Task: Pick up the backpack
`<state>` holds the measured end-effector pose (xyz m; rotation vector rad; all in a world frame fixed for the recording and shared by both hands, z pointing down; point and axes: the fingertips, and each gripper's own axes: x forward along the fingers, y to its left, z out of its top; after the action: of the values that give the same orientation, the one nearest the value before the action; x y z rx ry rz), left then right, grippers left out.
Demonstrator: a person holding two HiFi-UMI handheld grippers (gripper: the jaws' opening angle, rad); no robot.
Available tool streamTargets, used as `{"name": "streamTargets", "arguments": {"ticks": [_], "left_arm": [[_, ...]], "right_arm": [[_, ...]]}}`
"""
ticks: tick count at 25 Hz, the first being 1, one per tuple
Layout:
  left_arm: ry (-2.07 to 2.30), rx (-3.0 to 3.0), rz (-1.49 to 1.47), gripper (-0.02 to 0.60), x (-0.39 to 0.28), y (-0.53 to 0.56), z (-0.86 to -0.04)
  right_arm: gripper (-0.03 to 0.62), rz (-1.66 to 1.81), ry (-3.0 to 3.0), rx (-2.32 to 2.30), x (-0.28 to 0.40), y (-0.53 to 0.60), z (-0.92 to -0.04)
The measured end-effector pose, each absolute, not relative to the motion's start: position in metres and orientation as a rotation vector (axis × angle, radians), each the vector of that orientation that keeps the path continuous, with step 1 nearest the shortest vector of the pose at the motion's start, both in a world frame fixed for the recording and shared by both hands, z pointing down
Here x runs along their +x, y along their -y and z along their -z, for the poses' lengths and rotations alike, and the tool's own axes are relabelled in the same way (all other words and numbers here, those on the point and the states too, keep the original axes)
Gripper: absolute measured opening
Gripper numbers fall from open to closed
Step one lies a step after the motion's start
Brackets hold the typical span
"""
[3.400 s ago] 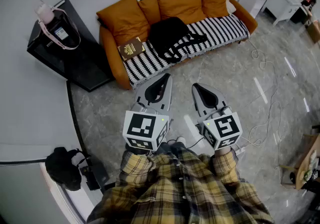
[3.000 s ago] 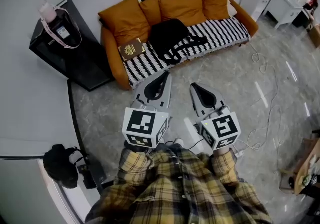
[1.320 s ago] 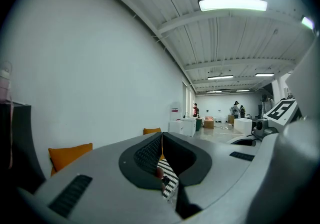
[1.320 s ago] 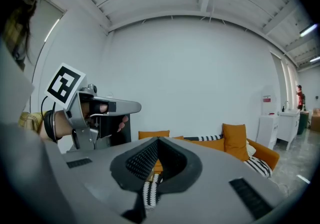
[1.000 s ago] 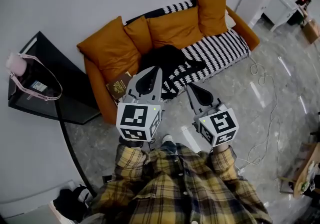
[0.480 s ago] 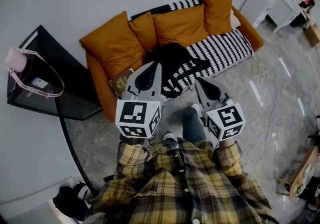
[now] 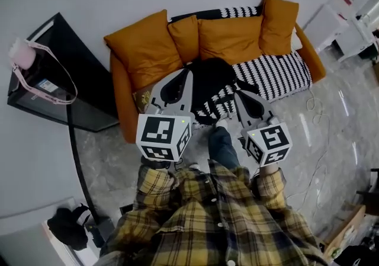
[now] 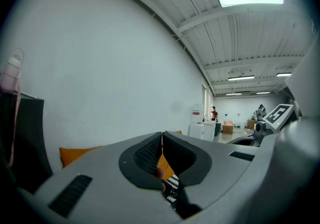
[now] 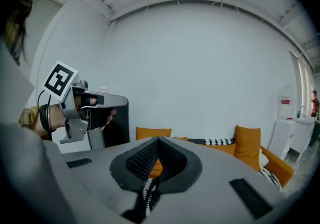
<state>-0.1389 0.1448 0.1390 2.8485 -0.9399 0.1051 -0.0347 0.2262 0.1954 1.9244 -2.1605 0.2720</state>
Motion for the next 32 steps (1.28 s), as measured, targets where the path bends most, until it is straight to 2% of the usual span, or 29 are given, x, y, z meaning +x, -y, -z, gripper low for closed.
{"name": "streamTargets", "arguments": {"ticks": [16, 32], "left_arm": [[1.302, 2.615, -0.211, 0.023, -0.02, 0.016, -0.16], [1.468, 2.432, -0.283, 0.023, 0.004, 0.065, -0.197]], "right_arm": [[0.015, -0.386, 2.375, 1.574, 0.102, -0.037, -0.219], [0.016, -0.467, 2.439, 1.343, 0.135, 0.043, -0.258]]}}
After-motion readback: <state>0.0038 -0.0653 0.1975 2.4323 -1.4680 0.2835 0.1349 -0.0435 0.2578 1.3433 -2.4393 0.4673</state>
